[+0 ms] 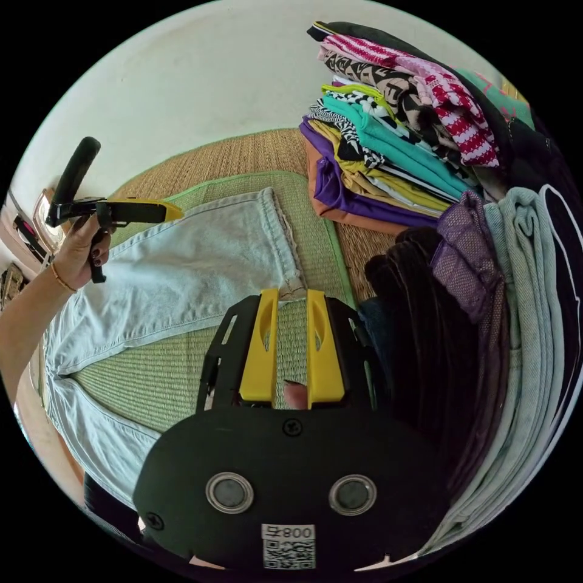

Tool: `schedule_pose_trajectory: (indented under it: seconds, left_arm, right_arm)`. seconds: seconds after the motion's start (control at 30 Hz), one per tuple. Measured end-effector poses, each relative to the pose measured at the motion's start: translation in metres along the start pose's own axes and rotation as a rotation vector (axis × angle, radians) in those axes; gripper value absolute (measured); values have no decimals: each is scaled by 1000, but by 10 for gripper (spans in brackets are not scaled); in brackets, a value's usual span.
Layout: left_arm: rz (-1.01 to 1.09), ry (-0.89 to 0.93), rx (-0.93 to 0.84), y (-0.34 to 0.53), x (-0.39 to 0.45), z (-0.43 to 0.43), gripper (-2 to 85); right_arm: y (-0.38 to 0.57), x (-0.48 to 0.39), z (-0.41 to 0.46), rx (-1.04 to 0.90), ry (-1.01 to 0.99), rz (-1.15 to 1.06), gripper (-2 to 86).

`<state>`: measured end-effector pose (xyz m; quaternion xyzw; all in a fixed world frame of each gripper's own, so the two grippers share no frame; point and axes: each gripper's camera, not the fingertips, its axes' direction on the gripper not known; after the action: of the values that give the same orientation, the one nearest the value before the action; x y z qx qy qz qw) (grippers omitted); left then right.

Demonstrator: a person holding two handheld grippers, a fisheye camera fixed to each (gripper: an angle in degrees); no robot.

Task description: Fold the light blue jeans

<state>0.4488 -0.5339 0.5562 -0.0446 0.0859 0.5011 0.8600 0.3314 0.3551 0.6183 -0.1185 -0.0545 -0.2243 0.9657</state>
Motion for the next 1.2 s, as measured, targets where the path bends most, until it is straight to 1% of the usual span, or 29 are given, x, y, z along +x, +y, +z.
schedule_pose_trajectory:
  seconds: [0.03, 0.1, 0.2, 0.23, 0.3, 0.4, 0.43, 0.5, 0.53, 0.57, 0.63, 0.7, 0.73, 0.8, 0.87, 0.93, 1.03, 1.07, 1.2]
  left_arm:
    - [2, -27, -22, -5, 3, 7, 92]
    - [32, -180, -18, -17, 20, 23, 53]
    - [96, -217, -28, -30, 40, 34, 37]
    - [104, -213, -11, -32, 43, 33, 35]
    - [146, -196, 70, -38, 56, 24, 34]
    - [147, -205, 129, -50, 63, 21, 41]
    - [143, -200, 117, -54, 63, 25, 45]
    - [98, -187, 42, -65, 60, 44, 63]
    - [90, -171, 31, -66, 59, 48, 68]
    - [78, -131, 35, -65, 60, 53, 73]
    - [100, -58, 61, -59, 67, 56, 78]
    - [185, 66, 23, -45, 87, 68, 84]
    - [207, 98, 9, -40, 93, 72, 86]
    - [281, 219, -50, -17, 120, 91, 93]
    - [320, 273, -96, -3, 138, 106, 97]
    - [367, 269, -141, 8, 154, 120, 100]
    - [407, 209, -213, 17, 169, 140, 92]
    - [416, 164, -181, 19, 171, 140, 84]
    - [398, 137, -214, 24, 175, 145, 43]
  right_arm:
    - [2, 0, 0, 5, 2, -3, 78]
    - [9, -1, -1, 9, -6, -16, 70]
    - [17, 2, -16, 31, -43, -23, 63]
    - [20, 2, -24, 57, -55, -23, 62]
    - [29, 6, -65, 174, -108, -30, 61]
    - [29, 11, -94, 236, -117, -22, 62]
    - [27, 11, -94, 229, -110, -24, 62]
    - [22, 17, -81, 141, -54, 25, 56]
    - [23, 19, -78, 118, -39, 46, 55]
    - [28, 22, -77, 90, -44, 54, 56]
    - [46, 25, -85, 96, -83, 53, 62]
    - [86, 26, -100, 103, -80, 62, 64]
    - [98, 25, -104, 99, -77, 60, 64]
    - [150, 22, -116, 58, -22, 85, 76]
    - [189, 22, -124, 17, 28, 121, 80]
    - [222, 23, -126, -34, 74, 165, 82]
    - [254, 29, -118, -115, 145, 210, 82]
    - [257, 33, -111, -143, 144, 227, 81]
    - [253, 44, -100, -128, 79, 292, 59]
